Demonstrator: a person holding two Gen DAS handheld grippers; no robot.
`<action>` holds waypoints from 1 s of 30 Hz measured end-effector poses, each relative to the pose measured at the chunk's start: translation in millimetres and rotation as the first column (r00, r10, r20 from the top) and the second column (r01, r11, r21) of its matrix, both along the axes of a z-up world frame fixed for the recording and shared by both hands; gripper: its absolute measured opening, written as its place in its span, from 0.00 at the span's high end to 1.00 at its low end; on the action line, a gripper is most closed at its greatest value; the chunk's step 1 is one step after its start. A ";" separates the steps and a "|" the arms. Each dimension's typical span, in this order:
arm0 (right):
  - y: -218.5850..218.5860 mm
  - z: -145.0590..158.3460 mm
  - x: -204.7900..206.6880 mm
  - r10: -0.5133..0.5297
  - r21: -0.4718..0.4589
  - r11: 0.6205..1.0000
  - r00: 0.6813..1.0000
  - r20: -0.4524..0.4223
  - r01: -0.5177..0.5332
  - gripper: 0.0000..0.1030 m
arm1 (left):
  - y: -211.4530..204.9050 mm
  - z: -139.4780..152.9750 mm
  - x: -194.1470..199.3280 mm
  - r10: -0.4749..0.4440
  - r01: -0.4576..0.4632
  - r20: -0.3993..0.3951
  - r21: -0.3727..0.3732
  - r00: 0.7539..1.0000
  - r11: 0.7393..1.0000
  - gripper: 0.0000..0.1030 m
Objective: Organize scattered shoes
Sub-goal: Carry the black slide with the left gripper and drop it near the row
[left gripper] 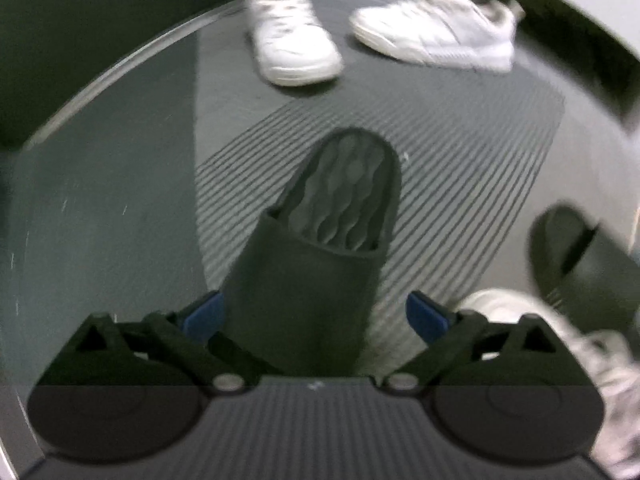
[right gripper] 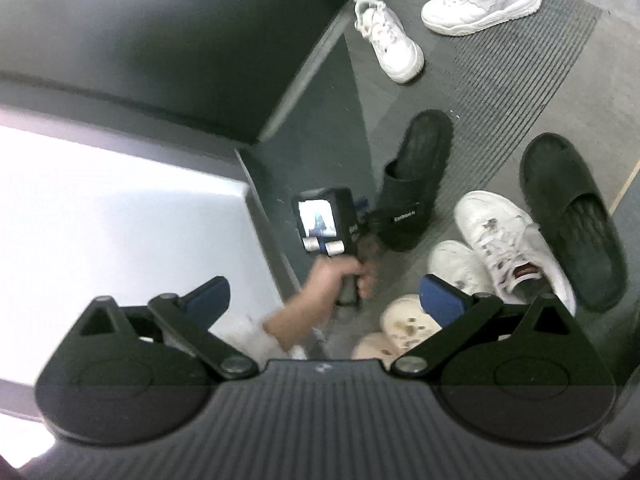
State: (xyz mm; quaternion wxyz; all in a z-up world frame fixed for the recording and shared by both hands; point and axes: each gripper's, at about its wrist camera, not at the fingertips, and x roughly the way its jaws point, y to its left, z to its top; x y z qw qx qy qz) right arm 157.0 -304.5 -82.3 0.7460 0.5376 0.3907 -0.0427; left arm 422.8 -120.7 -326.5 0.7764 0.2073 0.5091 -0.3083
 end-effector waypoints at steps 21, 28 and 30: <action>-16.1 21.4 -53.7 -0.146 -0.070 0.986 0.987 0.067 0.151 0.00 | 59.2 289.0 -118.4 0.290 -0.283 0.040 -0.133 0.956 0.950 0.00; -9.5 23.2 -53.0 -0.085 -0.084 0.992 0.994 0.068 0.091 0.00 | 80.2 344.2 -152.9 0.326 -0.309 0.033 -0.248 0.945 0.918 0.00; -11.7 26.3 -55.9 -0.091 -0.091 0.991 0.992 0.089 0.099 0.00 | 86.9 354.5 -159.6 0.348 -0.325 0.041 -0.269 0.937 0.907 0.00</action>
